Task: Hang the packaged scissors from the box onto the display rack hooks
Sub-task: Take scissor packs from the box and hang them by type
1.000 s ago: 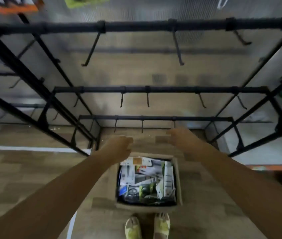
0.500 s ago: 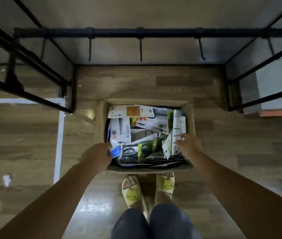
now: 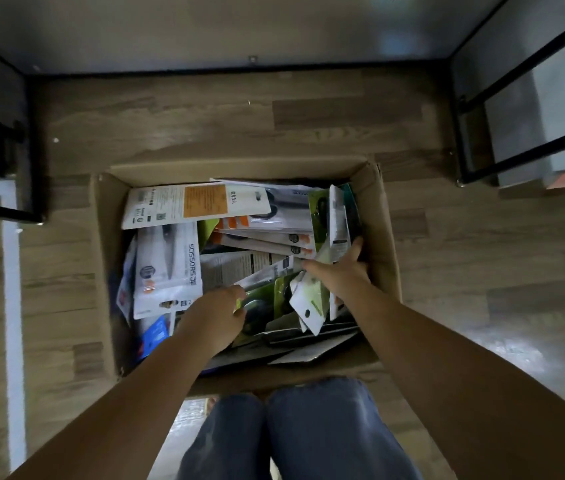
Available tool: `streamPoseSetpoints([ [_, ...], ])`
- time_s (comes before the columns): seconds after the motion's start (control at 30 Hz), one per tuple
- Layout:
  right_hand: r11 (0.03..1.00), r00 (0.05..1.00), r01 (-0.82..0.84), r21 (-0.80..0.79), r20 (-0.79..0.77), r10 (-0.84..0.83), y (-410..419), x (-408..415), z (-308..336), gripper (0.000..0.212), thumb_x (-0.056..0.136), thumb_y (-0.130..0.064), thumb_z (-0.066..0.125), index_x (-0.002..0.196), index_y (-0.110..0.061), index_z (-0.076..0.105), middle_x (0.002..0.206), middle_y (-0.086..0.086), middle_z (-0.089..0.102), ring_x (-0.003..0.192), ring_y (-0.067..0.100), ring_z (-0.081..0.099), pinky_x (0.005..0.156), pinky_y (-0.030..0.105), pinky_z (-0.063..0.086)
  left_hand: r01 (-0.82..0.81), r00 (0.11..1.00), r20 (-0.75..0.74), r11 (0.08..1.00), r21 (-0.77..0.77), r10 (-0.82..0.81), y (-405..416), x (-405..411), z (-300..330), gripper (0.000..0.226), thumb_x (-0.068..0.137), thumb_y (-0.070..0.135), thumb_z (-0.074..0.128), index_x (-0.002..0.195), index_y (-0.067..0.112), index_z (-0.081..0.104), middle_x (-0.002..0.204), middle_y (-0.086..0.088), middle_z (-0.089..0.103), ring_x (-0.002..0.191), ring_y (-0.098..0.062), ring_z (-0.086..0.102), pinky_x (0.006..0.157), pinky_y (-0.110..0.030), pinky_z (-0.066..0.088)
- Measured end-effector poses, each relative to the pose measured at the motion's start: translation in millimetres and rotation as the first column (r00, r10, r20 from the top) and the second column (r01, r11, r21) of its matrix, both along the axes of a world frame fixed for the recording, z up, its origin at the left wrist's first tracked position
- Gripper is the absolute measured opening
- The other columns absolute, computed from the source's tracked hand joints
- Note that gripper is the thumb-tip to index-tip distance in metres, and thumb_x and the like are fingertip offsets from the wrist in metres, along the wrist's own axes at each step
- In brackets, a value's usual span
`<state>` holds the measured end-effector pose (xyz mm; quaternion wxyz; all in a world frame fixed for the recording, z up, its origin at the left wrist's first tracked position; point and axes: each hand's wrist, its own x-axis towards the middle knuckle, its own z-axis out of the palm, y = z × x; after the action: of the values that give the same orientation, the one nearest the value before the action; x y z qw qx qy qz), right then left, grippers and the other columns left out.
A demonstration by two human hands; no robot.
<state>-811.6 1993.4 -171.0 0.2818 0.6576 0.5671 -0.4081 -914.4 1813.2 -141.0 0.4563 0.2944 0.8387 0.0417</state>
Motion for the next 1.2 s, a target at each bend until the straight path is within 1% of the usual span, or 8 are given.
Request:
streamPoseSetpoints([
  [0.13, 0.990, 0.988, 0.142, -0.021, 0.066, -0.140, 3, -5, -8, 0.088, 0.082, -0.027, 0.059, 0.145, -0.021, -0.002, 0.135, 0.019, 0.037, 0.095, 0.035, 0.053, 0.077, 0.040, 0.050, -0.036, 0.999, 0.018, 0.999, -0.001, 0.036, 1, 0, -7, 0.030, 0.095, 0.023, 0.051, 0.124, 0.020, 0.055, 0.115, -0.007, 0.063, 0.097, -0.020, 0.059, 0.072, -0.023, 0.040],
  [0.23, 0.999, 0.990, 0.044, -0.028, 0.134, -0.040, 10, 3, -9, 0.083, 0.087, -0.019, 0.055, 0.147, -0.014, -0.003, 0.104, 0.015, 0.050, 0.070, 0.029, 0.052, 0.059, 0.034, 0.044, -0.032, 0.999, 0.026, 0.999, 0.008, 0.032, -1, -1, -8, 0.029, 0.095, 0.023, 0.051, 0.124, 0.022, 0.055, 0.113, -0.006, 0.063, 0.088, -0.015, 0.057, 0.070, -0.022, 0.040],
  [0.37, 0.990, 0.971, -0.115, -0.079, 0.203, 0.129, 16, 5, -8, 0.089, 0.087, -0.022, 0.064, 0.148, -0.011, -0.001, 0.140, 0.017, 0.039, 0.117, 0.032, 0.050, 0.079, 0.039, 0.046, -0.030, 0.999, 0.027, 0.999, 0.012, 0.030, -2, -3, -10, 0.029, 0.094, 0.022, 0.052, 0.123, 0.021, 0.056, 0.115, -0.007, 0.063, 0.096, -0.020, 0.059, 0.072, -0.023, 0.041],
  [0.47, 0.993, 0.985, -0.112, 0.036, 0.135, 0.106, 17, 10, -8, 0.054, 0.089, -0.009, 0.054, 0.137, -0.009, 0.029, 0.130, 0.017, 0.048, 0.113, 0.033, 0.053, 0.073, 0.036, 0.045, -0.055, 0.997, 0.046, 0.998, 0.013, 0.054, -2, -3, -7, 0.029, 0.094, 0.022, 0.053, 0.123, 0.020, 0.056, 0.114, -0.007, 0.063, 0.095, -0.019, 0.058, 0.072, -0.023, 0.040],
  [0.67, 0.980, 0.999, -0.026, 0.197, -0.028, 0.032, 13, 25, 33, 0.037, 0.088, -0.013, 0.057, 0.124, -0.011, 0.049, 0.121, 0.013, 0.058, 0.105, 0.029, 0.056, 0.083, 0.031, 0.044, -0.089, 0.994, 0.055, 0.996, -0.005, 0.089, -8, -3, 25, 0.023, 0.094, 0.022, 0.050, 0.115, 0.019, 0.060, 0.110, -0.009, 0.065, 0.099, -0.024, 0.058, 0.074, -0.025, 0.040],
  [0.97, 0.963, 0.979, 0.079, 0.257, -0.201, -0.027, 11, 11, 147, 0.037, 0.081, 0.001, 0.061, 0.118, -0.004, 0.055, 0.091, 0.007, 0.055, 0.086, 0.024, 0.052, 0.072, 0.025, 0.039, -0.207, 0.976, 0.072, 0.978, 0.003, 0.206, -11, -6, 124, 0.023, 0.093, 0.020, 0.053, 0.115, 0.017, 0.060, 0.117, -0.006, 0.063, 0.110, -0.022, 0.054, 0.083, -0.025, 0.037],
  [1.1, 0.955, 0.936, 0.233, 0.182, -0.308, -0.169, 3, 0, 200, 0.025, 0.081, 0.003, 0.063, 0.094, -0.012, 0.049, 0.082, 0.003, 0.052, 0.074, 0.020, 0.053, 0.068, 0.024, 0.041, -0.205, 0.974, 0.105, 0.979, 0.021, 0.202, -7, -6, 176, 0.026, 0.094, 0.018, 0.051, 0.118, 0.014, 0.058, 0.123, -0.007, 0.059, 0.114, -0.021, 0.052, 0.082, -0.022, 0.034],
  [1.2, 0.948, 0.880, 0.288, 0.137, -0.429, -0.205, -9, -9, 250, 0.036, 0.076, 0.005, 0.069, 0.107, -0.007, 0.054, 0.081, -0.002, 0.052, 0.088, 0.024, 0.057, 0.074, 0.024, 0.043, -0.224, 0.970, 0.101, 0.974, 0.044, 0.219, -3, -10, 220, 0.025, 0.093, 0.016, 0.050, 0.116, 0.015, 0.060, 0.120, -0.007, 0.060, 0.092, -0.015, 0.058, 0.069, -0.018, 0.038],
])
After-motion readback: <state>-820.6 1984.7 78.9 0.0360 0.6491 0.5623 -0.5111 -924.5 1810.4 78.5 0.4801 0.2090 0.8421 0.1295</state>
